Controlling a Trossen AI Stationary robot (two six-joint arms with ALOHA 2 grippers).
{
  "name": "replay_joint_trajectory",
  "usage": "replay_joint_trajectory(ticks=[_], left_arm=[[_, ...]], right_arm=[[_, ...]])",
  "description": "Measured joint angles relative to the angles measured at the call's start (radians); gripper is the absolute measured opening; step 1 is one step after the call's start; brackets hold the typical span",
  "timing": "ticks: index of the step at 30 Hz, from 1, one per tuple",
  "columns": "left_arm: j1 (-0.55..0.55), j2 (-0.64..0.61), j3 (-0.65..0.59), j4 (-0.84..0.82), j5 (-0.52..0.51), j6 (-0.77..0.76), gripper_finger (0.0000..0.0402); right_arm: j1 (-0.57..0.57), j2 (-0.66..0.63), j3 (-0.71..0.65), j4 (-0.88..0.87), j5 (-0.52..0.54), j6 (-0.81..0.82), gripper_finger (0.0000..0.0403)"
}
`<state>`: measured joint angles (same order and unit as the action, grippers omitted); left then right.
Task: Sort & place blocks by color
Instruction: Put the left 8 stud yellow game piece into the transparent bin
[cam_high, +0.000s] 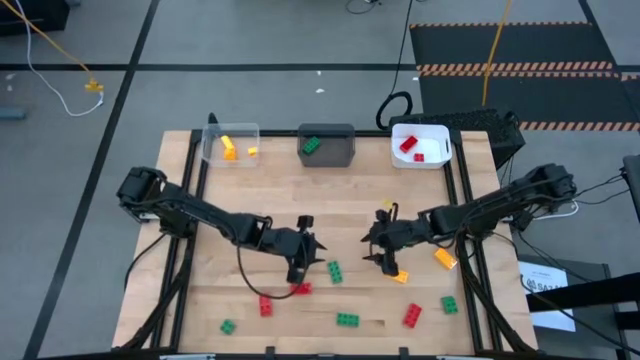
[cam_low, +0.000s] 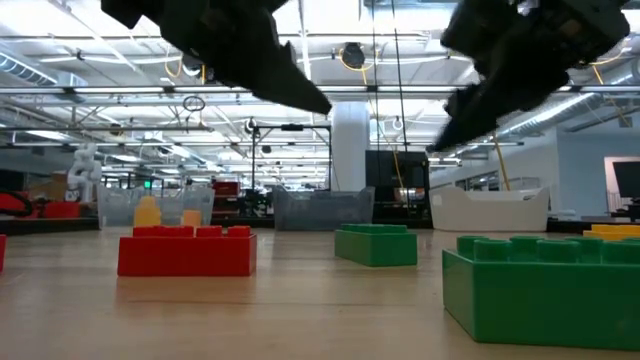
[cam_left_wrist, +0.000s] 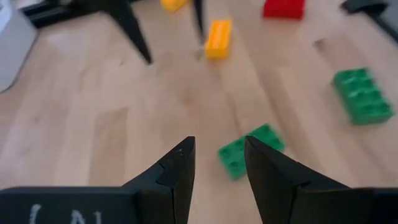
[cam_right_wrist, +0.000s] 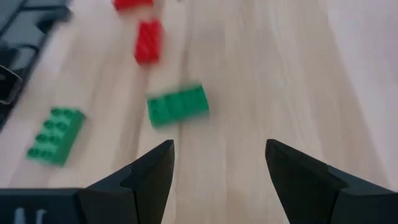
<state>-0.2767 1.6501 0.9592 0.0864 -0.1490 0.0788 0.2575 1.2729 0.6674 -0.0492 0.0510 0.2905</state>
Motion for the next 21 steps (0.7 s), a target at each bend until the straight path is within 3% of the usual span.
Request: replay_joint_trajectory(ticks=[7, 14, 21], left_arm=[[0.002, 0.009, 0.000, 0.100, 0.051, 0.024, 0.0141], [0.018, 0.034, 0.002, 0.193, 0.053, 0.077, 0.0141], [0.069, 0.032, 0.002, 0.227, 0.042, 0.071, 0.0141]], right_arm=[[0.000, -0.037, -0.001, -0.283, -0.132, 0.232, 0.0242], [0.050, -0.047, -0.001, -0.490, -0.200, 0.300, 0.0242], [0.106, -0.047, -0.001, -0.525, -0.213, 0.361, 0.0242]])
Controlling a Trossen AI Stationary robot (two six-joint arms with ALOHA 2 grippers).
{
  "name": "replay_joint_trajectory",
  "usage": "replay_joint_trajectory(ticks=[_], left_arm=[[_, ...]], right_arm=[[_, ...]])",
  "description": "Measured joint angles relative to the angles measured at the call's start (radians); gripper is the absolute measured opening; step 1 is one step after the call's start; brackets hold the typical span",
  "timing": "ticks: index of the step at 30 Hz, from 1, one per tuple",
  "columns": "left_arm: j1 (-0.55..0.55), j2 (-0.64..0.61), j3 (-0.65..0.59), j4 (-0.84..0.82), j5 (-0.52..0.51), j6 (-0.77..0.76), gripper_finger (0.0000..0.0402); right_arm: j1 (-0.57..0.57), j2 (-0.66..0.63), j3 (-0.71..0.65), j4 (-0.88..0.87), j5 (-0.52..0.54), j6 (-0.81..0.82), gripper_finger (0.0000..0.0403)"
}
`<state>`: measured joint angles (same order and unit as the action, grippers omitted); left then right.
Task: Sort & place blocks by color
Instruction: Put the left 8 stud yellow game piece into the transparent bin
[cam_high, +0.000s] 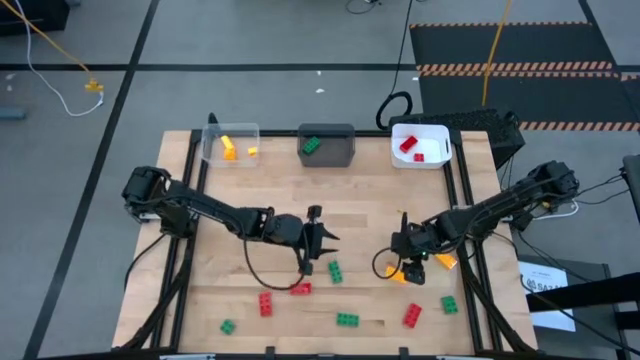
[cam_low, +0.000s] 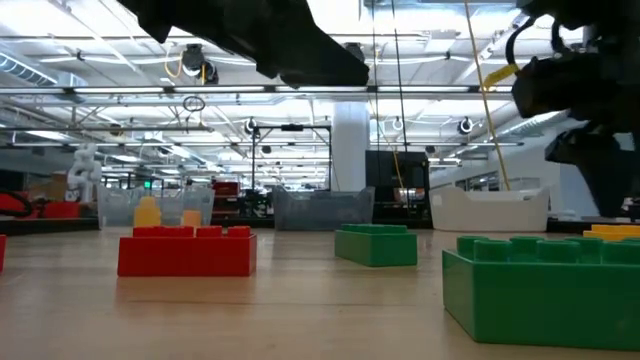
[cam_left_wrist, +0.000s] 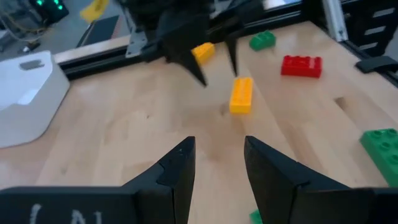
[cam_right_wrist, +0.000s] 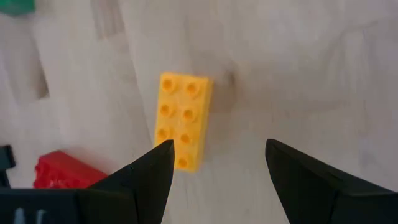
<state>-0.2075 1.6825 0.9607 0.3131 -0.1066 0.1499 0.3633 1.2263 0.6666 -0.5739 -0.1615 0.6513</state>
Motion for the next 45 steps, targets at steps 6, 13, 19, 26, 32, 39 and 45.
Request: replay_joint_trajectory(ticks=[6, 13, 19, 26, 32, 39, 45], left_arm=[[0.012, 0.000, 0.000, -0.003, 0.000, -0.019, 0.0141], [0.012, 0.000, -0.001, -0.027, 0.000, -0.021, 0.0141], [0.011, 0.000, -0.001, -0.030, 0.000, -0.030, 0.0141], [0.011, 0.000, -0.001, -0.057, 0.000, -0.031, 0.0141], [0.011, 0.000, -0.001, -0.065, 0.000, -0.032, 0.0141], [0.011, 0.000, -0.001, -0.072, 0.000, -0.036, 0.0141], [0.011, 0.000, -0.001, -0.072, 0.000, -0.036, 0.0140]], right_arm=[[0.051, 0.004, 0.000, 0.017, 0.004, 0.054, 0.0242], [0.095, 0.059, 0.000, 0.126, 0.009, 0.083, 0.0242], [0.096, 0.109, 0.000, 0.088, 0.033, 0.089, 0.0249], [0.097, 0.167, -0.004, 0.131, 0.033, 0.112, 0.0254], [0.097, 0.227, 0.000, 0.115, 0.073, 0.094, 0.0254], [0.099, 0.239, -0.002, 0.040, 0.207, 0.112, 0.0215], [0.097, 0.239, -0.003, 0.035, 0.248, 0.050, 0.0126]])
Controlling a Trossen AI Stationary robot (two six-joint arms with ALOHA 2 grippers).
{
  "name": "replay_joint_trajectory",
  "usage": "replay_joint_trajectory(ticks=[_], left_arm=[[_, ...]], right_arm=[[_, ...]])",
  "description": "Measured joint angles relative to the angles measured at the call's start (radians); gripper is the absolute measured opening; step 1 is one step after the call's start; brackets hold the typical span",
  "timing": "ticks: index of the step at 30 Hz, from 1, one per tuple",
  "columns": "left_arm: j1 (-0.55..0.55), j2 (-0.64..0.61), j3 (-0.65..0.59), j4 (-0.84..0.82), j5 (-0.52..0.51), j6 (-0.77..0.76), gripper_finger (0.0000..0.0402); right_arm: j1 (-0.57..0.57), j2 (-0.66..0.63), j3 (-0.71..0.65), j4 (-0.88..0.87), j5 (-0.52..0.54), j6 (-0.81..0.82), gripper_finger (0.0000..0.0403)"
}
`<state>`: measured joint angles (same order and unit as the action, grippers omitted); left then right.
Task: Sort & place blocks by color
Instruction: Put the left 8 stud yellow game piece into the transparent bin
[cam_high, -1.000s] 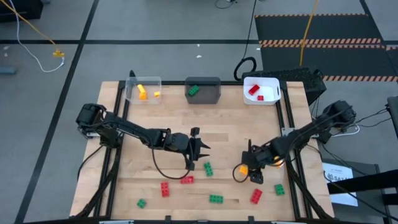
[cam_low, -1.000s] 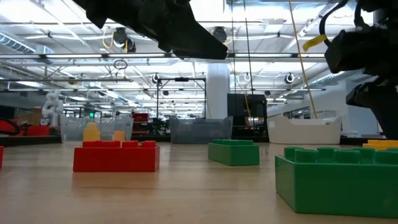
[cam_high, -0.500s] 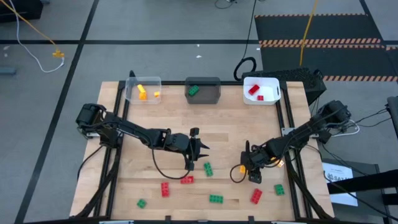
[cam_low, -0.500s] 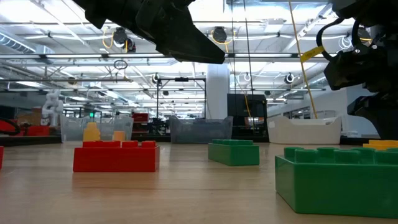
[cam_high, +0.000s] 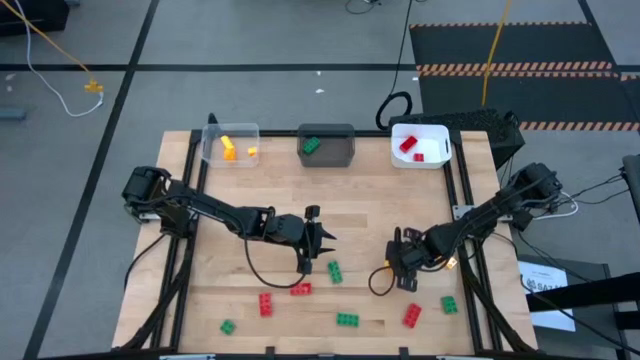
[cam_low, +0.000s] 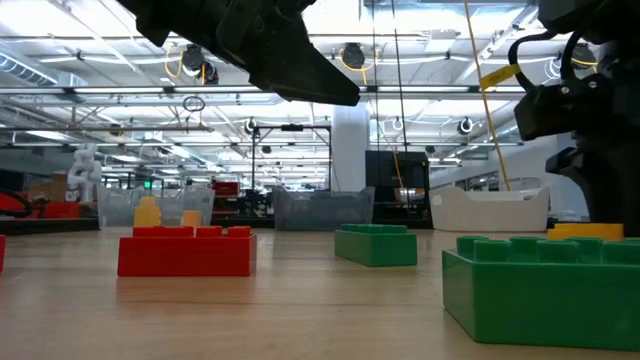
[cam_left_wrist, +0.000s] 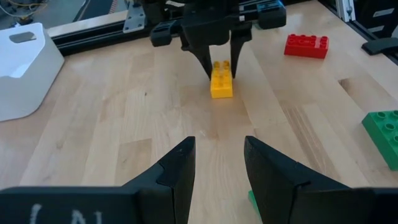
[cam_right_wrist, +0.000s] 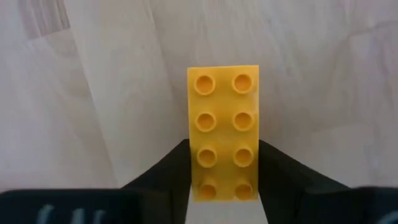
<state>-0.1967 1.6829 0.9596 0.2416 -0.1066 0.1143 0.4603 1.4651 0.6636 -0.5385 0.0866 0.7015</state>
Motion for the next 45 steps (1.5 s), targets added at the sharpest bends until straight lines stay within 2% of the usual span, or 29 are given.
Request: replay_joint_trajectory(ticks=[7, 16, 20, 24, 29, 34, 36, 40, 45], left_arm=[[0.000, 0.000, 0.000, 0.000, 0.000, 0.000, 0.0140], [0.007, 0.000, 0.000, -0.003, -0.034, 0.015, 0.0140], [0.021, 0.000, 0.000, 0.000, -0.036, 0.015, 0.0140], [0.028, 0.000, 0.000, 0.021, -0.037, 0.062, 0.0141], [-0.008, 0.000, 0.000, 0.079, -0.122, 0.280, 0.0141], [-0.056, 0.000, 0.000, 0.102, -0.185, 0.718, 0.0141], [-0.066, 0.000, 0.000, 0.103, -0.216, 0.841, 0.0141], [-0.067, 0.000, 0.000, 0.105, -0.307, 0.967, 0.0141], [-0.059, 0.000, 0.000, 0.104, -0.314, 0.987, 0.0157]], right_arm=[[-0.002, -0.047, -0.005, 0.084, 0.025, -0.115, 0.0123], [-0.029, -0.284, -0.006, 0.080, 0.252, -0.215, 0.0130], [-0.065, -0.371, -0.003, 0.186, 0.283, -0.296, 0.0129], [-0.093, -0.392, -0.003, 0.376, 0.277, -0.432, 0.0129], [-0.162, -0.353, -0.003, 0.478, 0.167, -0.480, 0.0129], [-0.214, -0.283, -0.003, 0.509, 0.045, -0.479, 0.0129], [-0.229, -0.257, -0.003, 0.561, -0.005, -0.483, 0.0129], [-0.248, -0.203, -0.002, 0.681, -0.095, -0.492, 0.0129], [-0.268, -0.163, -0.002, 0.712, -0.118, -0.505, 0.0130]])
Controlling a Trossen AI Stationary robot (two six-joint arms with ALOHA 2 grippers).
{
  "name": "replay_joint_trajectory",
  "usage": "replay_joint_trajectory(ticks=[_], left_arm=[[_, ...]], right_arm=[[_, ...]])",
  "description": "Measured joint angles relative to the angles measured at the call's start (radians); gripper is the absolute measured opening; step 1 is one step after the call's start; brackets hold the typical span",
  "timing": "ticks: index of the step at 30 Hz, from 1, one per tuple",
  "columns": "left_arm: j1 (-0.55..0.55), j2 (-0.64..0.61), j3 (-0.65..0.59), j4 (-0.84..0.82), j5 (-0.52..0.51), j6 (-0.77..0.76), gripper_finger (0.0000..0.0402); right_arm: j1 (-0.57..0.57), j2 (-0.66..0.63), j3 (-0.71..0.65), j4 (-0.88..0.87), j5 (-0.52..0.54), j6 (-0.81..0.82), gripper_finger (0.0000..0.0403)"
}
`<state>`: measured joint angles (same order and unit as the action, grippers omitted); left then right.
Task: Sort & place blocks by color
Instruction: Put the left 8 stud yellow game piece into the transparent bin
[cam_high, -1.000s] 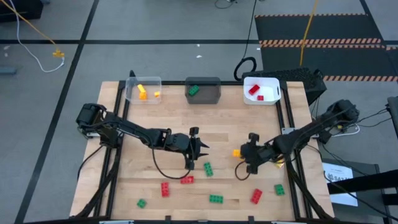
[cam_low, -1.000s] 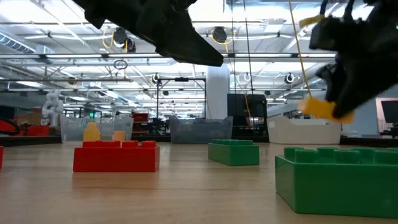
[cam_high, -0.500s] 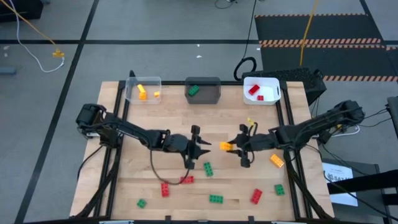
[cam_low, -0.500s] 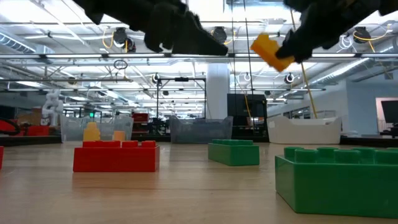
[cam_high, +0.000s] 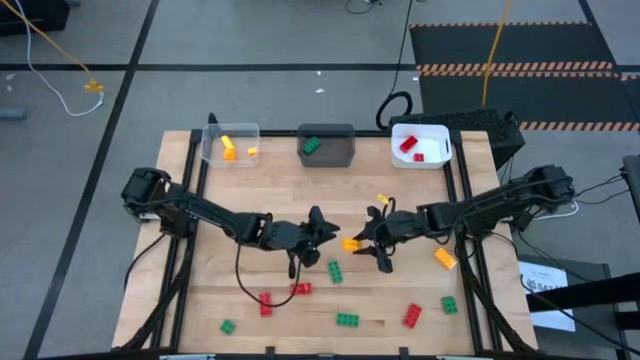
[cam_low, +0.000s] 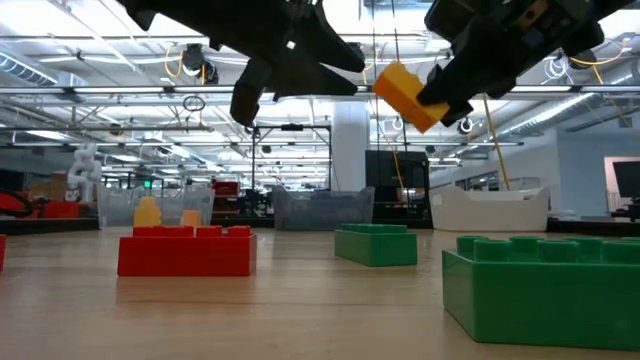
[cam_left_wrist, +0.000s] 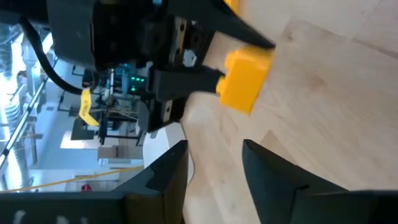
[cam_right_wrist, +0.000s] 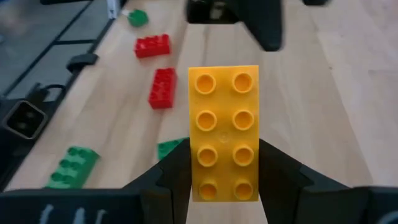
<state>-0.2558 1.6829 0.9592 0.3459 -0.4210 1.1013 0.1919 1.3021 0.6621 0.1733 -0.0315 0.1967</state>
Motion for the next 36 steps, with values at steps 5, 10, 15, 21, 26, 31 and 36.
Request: replay_joint_trajectory(ticks=[5, 10, 15, 21, 26, 31, 36], left_arm=[[-0.003, 0.000, 0.000, 0.001, 0.001, -0.004, 0.0217], [-0.003, 0.000, 0.000, 0.010, 0.050, -0.038, 0.0281], [-0.003, 0.000, 0.000, 0.040, 0.078, -0.036, 0.0306], [-0.001, 0.000, 0.000, 0.067, 0.091, -0.033, 0.0284], [0.012, 0.000, 0.000, 0.045, 0.102, -0.059, 0.0246], [0.015, 0.000, 0.000, 0.015, 0.092, -0.061, 0.0216], [0.014, 0.000, 0.000, 0.004, 0.089, -0.077, 0.0178]], right_arm=[[-0.017, 0.005, 0.000, 0.004, 0.000, -0.013, 0.0130], [-0.031, 0.002, 0.000, 0.064, -0.002, -0.033, 0.0130], [-0.062, 0.024, 0.001, 0.167, -0.026, -0.034, 0.0130], [-0.088, 0.077, 0.001, 0.212, -0.091, -0.029, 0.0130], [-0.089, 0.111, 0.006, 0.256, -0.113, -0.027, 0.0130], [-0.089, 0.132, 0.045, 0.249, -0.157, -0.030, 0.0130], [-0.088, 0.139, 0.063, 0.230, -0.180, -0.033, 0.0130]])
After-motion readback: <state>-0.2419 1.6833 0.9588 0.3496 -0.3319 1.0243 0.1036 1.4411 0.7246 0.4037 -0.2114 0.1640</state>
